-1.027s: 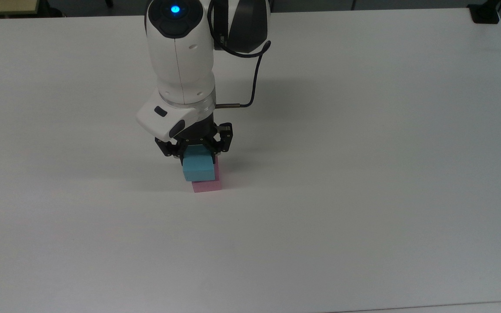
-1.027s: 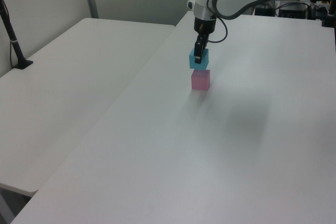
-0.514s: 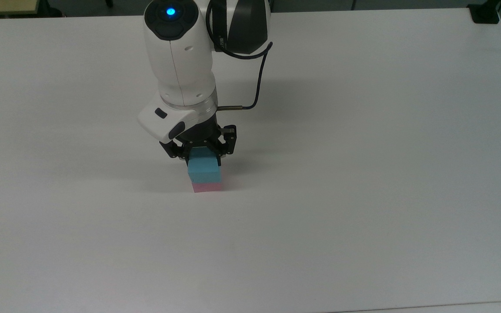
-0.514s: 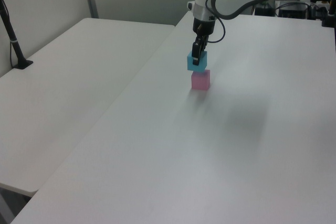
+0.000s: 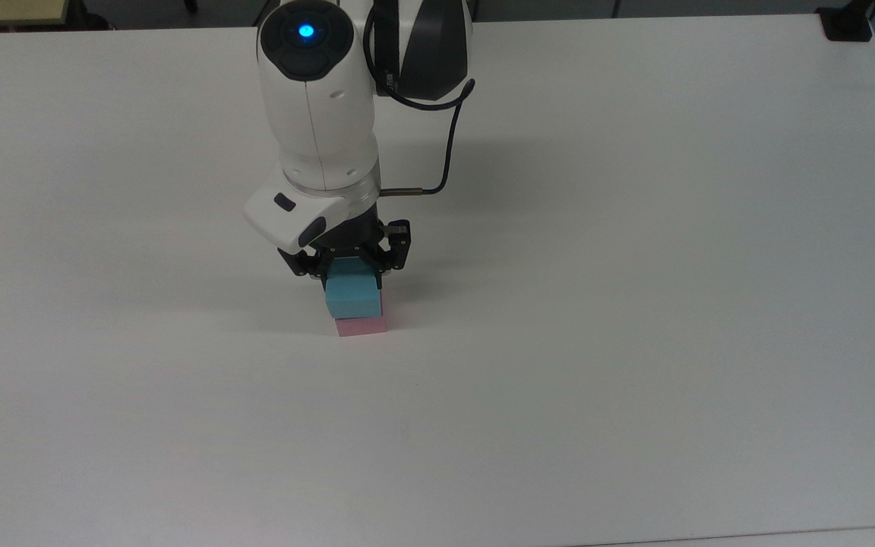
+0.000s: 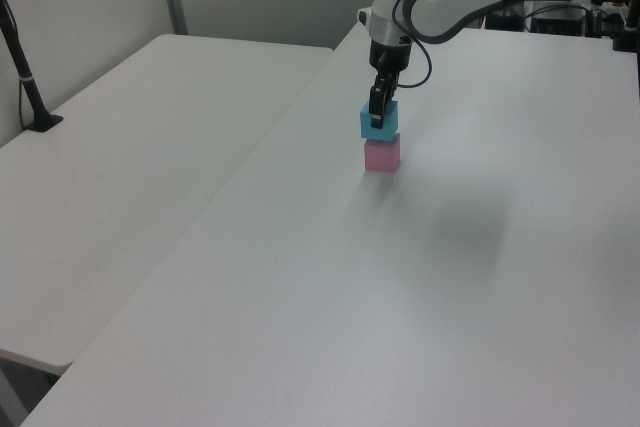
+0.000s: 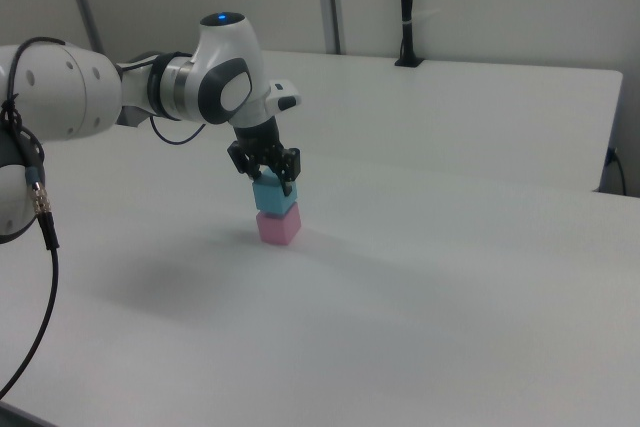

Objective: Put blue cube on pink cube
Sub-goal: 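Lower the light-blue cube onto the pink cube's top face, then open the gripper and raise it away from the stacked cubes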

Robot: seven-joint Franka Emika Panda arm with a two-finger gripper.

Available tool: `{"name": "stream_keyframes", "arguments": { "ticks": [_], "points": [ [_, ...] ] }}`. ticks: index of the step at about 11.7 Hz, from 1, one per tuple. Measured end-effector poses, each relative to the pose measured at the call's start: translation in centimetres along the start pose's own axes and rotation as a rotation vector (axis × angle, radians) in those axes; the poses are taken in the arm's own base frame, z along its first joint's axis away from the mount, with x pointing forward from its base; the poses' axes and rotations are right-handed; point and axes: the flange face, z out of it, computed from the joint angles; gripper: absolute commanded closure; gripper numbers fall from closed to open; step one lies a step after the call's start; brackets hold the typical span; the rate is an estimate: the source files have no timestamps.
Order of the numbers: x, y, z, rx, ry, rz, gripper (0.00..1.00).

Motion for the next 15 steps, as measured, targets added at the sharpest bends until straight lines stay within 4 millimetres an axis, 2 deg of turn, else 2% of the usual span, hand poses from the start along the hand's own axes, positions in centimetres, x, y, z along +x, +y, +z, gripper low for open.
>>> {"name": "stream_keyframes", "arguments": {
  "ticks": [2,3,4,10,12,14,15],
  "points": [
    [-0.3,-0.5,0.7,-0.010,-0.015,-0.015,0.55],
    [-0.4,-0.8,0.8,-0.010,-0.019,-0.021,0.19],
    [-0.5,-1.1,1.0,-0.015,-0.024,-0.030,0.00],
    [-0.6,-1.4,0.9,-0.022,-0.022,-0.024,0.00],
    [-0.5,-0.7,-1.4,-0.026,0.004,-0.007,0.00],
    [-1.7,1.7,-7.2,-0.035,-0.010,0.033,0.00],
    [-3.1,3.1,-11.5,-0.040,-0.017,0.079,0.00]
  ]
}}
